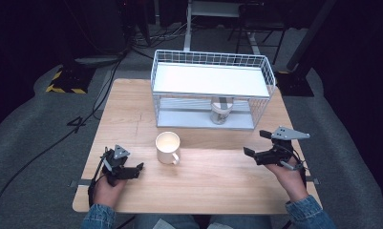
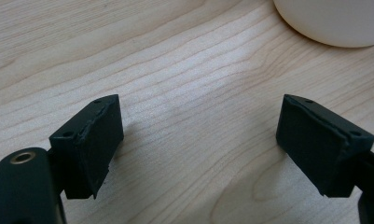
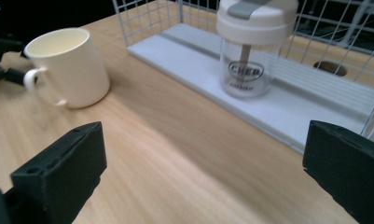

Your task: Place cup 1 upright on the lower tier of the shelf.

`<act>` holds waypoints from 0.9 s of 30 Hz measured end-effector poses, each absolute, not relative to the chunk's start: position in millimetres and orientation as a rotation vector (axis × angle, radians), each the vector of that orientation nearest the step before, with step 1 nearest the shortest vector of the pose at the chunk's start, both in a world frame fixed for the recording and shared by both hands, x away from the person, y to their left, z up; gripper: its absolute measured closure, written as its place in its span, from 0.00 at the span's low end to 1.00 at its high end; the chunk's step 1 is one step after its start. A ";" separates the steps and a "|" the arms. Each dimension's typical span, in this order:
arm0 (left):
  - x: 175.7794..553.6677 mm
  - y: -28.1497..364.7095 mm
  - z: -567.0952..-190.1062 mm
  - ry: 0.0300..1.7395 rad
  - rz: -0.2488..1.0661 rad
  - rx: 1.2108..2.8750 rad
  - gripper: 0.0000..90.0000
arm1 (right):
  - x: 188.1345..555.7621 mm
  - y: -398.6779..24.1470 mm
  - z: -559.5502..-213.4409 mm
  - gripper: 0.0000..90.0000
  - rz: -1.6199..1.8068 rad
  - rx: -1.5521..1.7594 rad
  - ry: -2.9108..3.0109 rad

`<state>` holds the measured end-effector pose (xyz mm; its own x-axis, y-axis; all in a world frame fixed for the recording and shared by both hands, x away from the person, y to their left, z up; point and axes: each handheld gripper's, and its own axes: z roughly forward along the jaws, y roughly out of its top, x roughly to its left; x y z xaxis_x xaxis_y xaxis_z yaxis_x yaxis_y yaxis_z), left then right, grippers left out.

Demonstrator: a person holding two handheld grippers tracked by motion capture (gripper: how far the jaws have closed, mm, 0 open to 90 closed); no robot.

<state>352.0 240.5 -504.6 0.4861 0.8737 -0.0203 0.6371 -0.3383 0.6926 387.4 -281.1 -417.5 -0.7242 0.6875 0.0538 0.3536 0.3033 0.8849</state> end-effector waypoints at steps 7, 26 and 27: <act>352.0 240.5 -504.7 1.240 0.474 2.090 0.17 | 368.5 -289.0 -428.7 0.01 1.341 0.937 2.276; 353.1 239.4 -504.7 1.246 0.472 2.086 0.17 | 356.0 -317.2 -484.4 0.04 1.108 1.166 2.297; 353.2 239.4 -504.7 1.247 0.470 2.086 0.17 | 356.4 -317.4 -486.7 0.04 1.096 1.174 2.305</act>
<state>353.2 239.4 -504.7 0.4825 0.8755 -0.0256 0.6406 -0.3328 0.6921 356.4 -317.4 -486.7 -0.6055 0.7943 0.0493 0.5398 0.3644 0.7588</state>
